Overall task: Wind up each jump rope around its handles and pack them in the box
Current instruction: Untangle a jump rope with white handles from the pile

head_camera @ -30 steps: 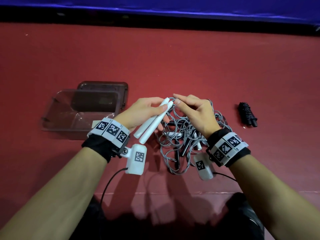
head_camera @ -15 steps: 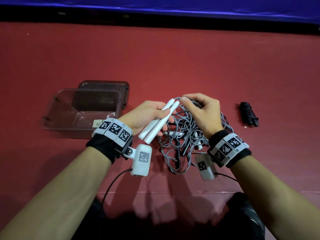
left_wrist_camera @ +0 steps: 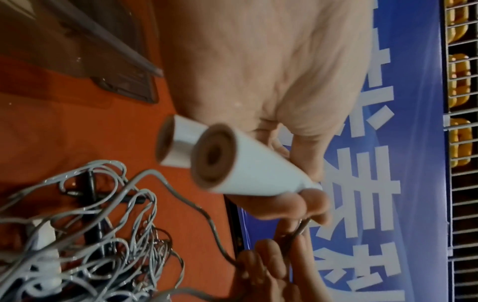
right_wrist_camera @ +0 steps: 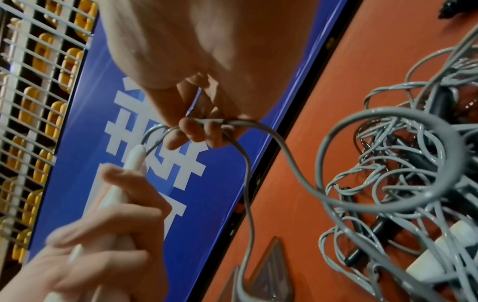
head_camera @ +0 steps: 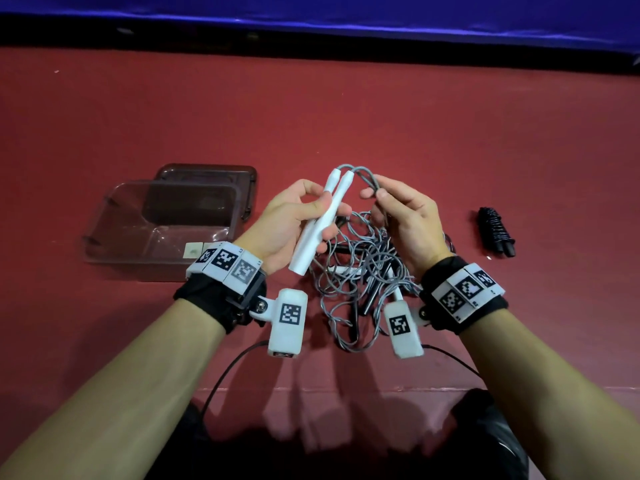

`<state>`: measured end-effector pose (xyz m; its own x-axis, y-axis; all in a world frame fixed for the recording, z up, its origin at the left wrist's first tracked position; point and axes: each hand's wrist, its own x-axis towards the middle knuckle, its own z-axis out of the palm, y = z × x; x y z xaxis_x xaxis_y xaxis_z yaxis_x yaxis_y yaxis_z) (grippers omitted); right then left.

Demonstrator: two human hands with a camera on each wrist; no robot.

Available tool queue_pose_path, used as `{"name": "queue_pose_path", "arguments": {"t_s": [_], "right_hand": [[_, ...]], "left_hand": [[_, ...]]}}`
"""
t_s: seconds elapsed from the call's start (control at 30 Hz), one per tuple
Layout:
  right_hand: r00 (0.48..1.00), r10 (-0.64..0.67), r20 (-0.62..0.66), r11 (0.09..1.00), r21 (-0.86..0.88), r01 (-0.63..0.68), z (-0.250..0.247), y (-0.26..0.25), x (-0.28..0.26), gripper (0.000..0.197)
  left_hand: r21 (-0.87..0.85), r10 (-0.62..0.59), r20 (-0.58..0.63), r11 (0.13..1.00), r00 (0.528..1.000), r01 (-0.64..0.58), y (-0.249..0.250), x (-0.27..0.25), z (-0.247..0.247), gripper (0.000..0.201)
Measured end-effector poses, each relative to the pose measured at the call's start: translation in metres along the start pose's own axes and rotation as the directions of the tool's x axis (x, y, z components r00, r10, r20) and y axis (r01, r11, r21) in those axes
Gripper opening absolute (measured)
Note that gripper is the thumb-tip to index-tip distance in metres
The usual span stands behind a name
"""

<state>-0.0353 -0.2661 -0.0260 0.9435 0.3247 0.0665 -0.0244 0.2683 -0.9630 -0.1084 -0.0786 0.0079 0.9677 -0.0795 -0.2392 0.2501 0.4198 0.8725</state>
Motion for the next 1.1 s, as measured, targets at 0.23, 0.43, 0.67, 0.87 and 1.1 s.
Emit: {"name": "queue_pose_path", "arguments": {"t_s": [0.23, 0.43, 0.67, 0.87, 1.1], "right_hand": [[0.990, 0.129, 0.049, 0.991, 0.017, -0.130, 0.019, 0.016, -0.009, 0.009], [0.961, 0.250, 0.119, 0.968, -0.048, -0.246, 0.021, 0.012, -0.011, 0.032], [0.926, 0.362, 0.107, 0.931, -0.097, -0.353, 0.011, 0.012, -0.004, 0.034], [0.907, 0.405, 0.114, 0.912, -0.123, -0.392, 0.009, 0.016, -0.006, 0.003], [0.887, 0.417, 0.200, 0.487, -0.873, -0.032, -0.002, 0.016, -0.010, 0.037]], "left_hand": [[0.059, -0.086, 0.153, 0.995, 0.984, 0.078, -0.007, -0.001, 0.018, 0.013], [0.097, -0.137, 0.014, 0.986, 0.991, 0.135, -0.012, 0.002, 0.008, 0.037], [0.264, -0.092, 0.083, 0.962, 0.992, 0.068, -0.009, 0.001, 0.000, 0.026], [0.421, -0.032, -0.130, 0.903, 0.991, 0.085, -0.022, 0.011, -0.010, 0.020], [0.664, -0.013, -0.258, 0.724, 0.966, 0.188, -0.042, 0.017, -0.034, 0.013]]}}
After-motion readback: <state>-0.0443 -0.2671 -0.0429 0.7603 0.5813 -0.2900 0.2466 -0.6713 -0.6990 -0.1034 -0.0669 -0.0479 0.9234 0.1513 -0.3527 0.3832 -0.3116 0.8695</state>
